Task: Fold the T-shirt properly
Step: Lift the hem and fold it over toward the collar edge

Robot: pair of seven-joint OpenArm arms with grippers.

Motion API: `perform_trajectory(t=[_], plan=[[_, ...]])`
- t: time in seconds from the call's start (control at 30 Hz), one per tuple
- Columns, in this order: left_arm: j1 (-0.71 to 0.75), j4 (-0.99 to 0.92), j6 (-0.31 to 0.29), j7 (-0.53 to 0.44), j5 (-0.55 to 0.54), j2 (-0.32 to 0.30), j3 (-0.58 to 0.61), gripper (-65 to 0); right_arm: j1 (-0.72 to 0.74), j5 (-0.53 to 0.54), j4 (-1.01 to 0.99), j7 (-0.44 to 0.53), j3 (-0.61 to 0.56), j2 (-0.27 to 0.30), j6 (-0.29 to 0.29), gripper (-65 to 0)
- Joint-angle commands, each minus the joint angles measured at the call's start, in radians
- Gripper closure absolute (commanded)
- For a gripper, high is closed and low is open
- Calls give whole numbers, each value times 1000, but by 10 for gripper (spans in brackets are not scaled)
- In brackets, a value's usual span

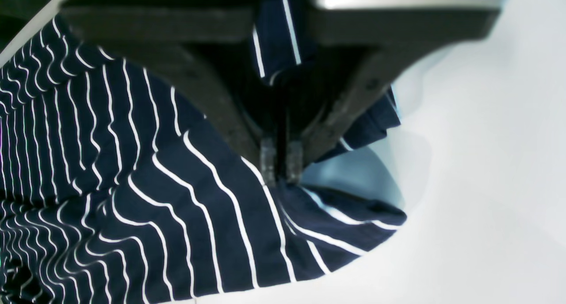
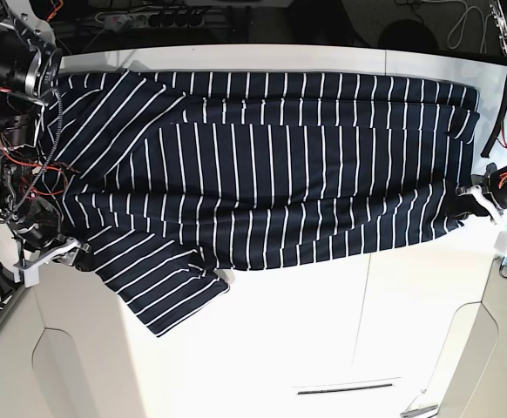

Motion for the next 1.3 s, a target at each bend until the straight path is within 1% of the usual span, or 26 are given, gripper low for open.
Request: perform_trajectory(t=[0.0,0.07,0.23,0.27,0.3,0.33,0.47,0.5,0.6,0.7,0.87,0.97,1.03,1.1,1.17,1.27], plan=[[-17,16,-10,-23,-18,-27,-9,0,27,9,11,7,-11,9,14,-377],[-17,16,-10,-26,-19,-27,-9,0,23,22,11,7,-32,7,26,-377],[-17,16,-10,-25,-11,-27,-9,0,24,71,13,4,-60,-10,26,-375],[-17,16,-10,-25,-5,-27,-9,0,24,72,13,4,-61,-18,26,-364],[-17,16,-10,-26,1,-27,-9,0,24,72,13,2,-61,-26,27,-331],[-17,16,-10,-25,5,-27,-9,0,24,70,13,-4,-61,-34,27,-282],[-17,16,-10,-26,12,-27,-9,0,24,69,14,-38,-60,-60,35,-33],[-18,16,-10,-27,11,-27,-9,0,24,69,16,-39,-60,-64,34,0],[-23,19,-10,-32,8,-31,-9,0,24,72,51,-85,-60,-64,34,0],[-22,44,-10,-32,8,-47,-9,0,23,106,139,-191,-60,-64,34,0],[-16,124,-10,14,7,-88,-9,0,-7,258,359,-402,-60,-63,43,0],[0,164,-10,70,-19,-113,-18,0,-63,331,522,-492,-60,-63,42,0],[20,178,-10,87,-45,-128,-37,0,-111,370,623,-543,-59,-60,42,0],[40,190,-10,111,-53,-133,-55,0,-167,414,707,-568,-59,-46,42,0],[66,206,-10,131,-53,-133,-73,0,-230,467,777,-568,-55,-21,42,0],[121,245,-10,131,-59,-133,-113,0,-315,511,873,-568,-40,17,42,0]])
